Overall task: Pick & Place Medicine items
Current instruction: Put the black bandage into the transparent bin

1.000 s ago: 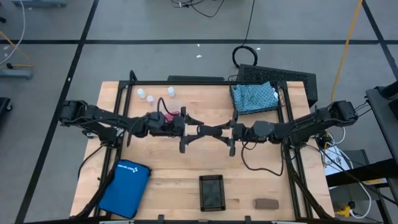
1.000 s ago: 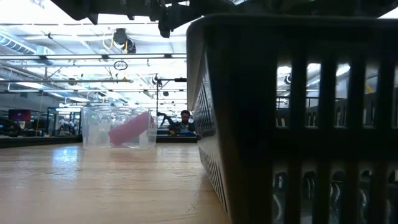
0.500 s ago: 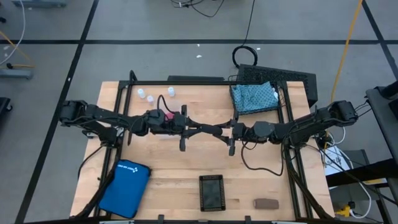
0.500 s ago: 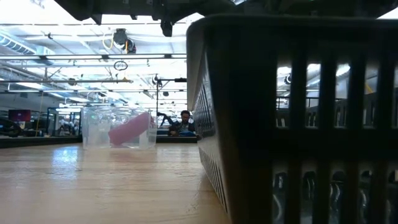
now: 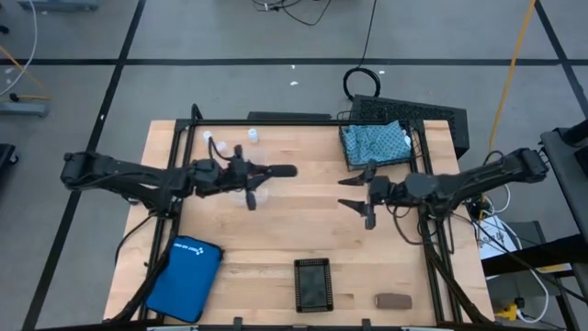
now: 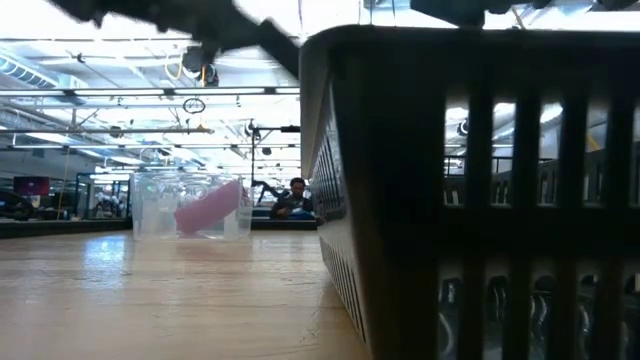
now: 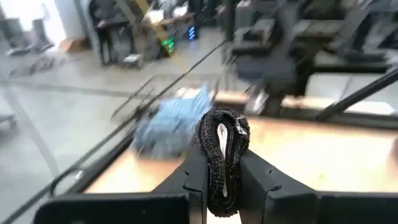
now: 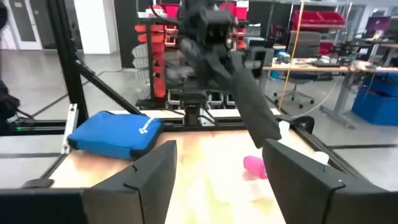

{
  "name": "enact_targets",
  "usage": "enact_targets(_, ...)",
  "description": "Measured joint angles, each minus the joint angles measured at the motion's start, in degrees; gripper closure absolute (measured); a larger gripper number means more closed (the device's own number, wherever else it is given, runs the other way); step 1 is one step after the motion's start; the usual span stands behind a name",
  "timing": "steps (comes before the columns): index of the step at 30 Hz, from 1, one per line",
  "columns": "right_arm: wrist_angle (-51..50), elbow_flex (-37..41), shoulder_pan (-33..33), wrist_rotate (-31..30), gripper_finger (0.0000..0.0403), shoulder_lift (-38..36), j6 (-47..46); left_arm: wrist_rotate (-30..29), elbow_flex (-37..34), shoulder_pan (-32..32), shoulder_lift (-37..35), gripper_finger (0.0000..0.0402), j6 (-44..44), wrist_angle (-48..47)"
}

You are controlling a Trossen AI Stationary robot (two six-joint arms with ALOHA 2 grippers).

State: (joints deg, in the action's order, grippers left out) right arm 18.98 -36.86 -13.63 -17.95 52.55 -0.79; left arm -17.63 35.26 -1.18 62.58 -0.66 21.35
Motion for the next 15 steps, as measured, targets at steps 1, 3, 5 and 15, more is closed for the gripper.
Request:
enact_targets(1, -1.4, 0.0, 0.0, 0.0, 0.0174, -0.7, -0.2, -0.6, -2.7, 0.2, -1.6, 0.0354, 0.7, 0.9)
enact_targets(3, -2.1, 0.0, 0.0, 0.0, 0.0177, -1.3, -0.2, -0.7, -8.3, 0.6, -4.7, 0.0354, 2.7, 4.2)
enact_targets(5, -2.5, 0.0, 0.0, 0.0, 0.0180, -1.3, -0.1, -0.7, -14.2, 0.9, -7.8, 0.0354, 5.0, 7.4)
enact_targets(15, -1.7, 0.0, 0.7, -0.2, 0.0182, 1.1, 1.6, -4.9, -29.6, 3.9, -13.9, 0.0354, 19.6, 10.0)
